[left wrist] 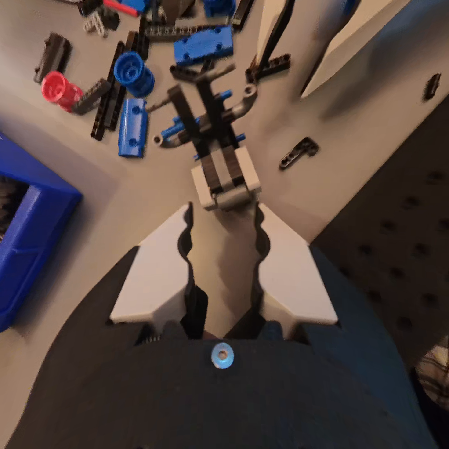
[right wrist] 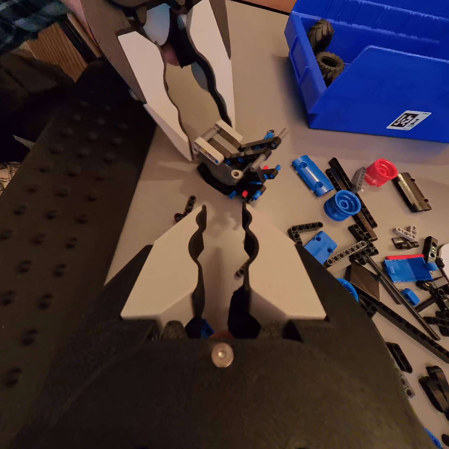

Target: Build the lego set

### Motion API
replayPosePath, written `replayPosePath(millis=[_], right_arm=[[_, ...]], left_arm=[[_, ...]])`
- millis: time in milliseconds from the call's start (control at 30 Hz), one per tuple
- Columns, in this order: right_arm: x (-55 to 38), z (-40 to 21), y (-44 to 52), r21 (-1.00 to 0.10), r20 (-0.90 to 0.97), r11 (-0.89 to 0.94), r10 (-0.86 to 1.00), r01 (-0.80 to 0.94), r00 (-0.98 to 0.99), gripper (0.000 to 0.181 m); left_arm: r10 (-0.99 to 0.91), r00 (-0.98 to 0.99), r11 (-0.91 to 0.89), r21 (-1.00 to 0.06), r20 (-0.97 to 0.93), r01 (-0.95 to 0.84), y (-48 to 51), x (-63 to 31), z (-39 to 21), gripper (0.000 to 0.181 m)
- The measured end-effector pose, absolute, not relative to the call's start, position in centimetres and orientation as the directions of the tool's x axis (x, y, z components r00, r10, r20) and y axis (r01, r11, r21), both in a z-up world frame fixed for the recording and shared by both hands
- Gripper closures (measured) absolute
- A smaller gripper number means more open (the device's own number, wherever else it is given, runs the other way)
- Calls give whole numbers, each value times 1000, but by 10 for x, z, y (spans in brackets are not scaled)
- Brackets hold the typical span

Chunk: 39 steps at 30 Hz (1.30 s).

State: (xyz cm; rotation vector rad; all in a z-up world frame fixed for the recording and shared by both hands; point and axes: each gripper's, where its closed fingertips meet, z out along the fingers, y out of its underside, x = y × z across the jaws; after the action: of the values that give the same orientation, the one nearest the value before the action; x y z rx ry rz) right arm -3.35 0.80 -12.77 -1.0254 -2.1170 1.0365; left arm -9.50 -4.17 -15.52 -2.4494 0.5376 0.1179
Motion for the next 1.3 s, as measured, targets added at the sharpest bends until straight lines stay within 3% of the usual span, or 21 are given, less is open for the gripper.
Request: replayPosePath(millis=[67, 133, 267, 367, 633, 833, 1300], right_arm=[[-34, -128, 12, -827, 150, 405, 828, 391, -541, 153], [-34, -129, 15, -826, 146, 400, 832, 397, -535, 153], [-35, -131, 17, -823, 147, 401, 834, 402, -531, 154], [-35, -131, 20, -821, 156, 405, 837, 403, -524, 153], [-36, -127, 28, -834, 145, 379, 852, 401, -503, 153], [-35, -130, 27, -830, 141, 380, 850, 407, -507, 154], [-33, -136, 28, -820, 134, 385, 848, 423, -513, 152]], left_arm=[[-390, 905, -713, -567, -167, -412, -47, -91, -156, 110], [-388, 911, -664, -644, -138, -380, -39, -82, -146, 109], [-337, 911, -641, -651, -237, -407, -28, -89, -146, 135], [-330, 913, -622, -672, -239, -401, -24, -92, -145, 135], [-342, 940, -609, -764, 10, -214, -25, -111, -132, 136], [-347, 930, -622, -772, 123, -130, -28, -121, -135, 136], [-347, 931, -602, -787, 109, -133, -26, -125, -135, 136]])
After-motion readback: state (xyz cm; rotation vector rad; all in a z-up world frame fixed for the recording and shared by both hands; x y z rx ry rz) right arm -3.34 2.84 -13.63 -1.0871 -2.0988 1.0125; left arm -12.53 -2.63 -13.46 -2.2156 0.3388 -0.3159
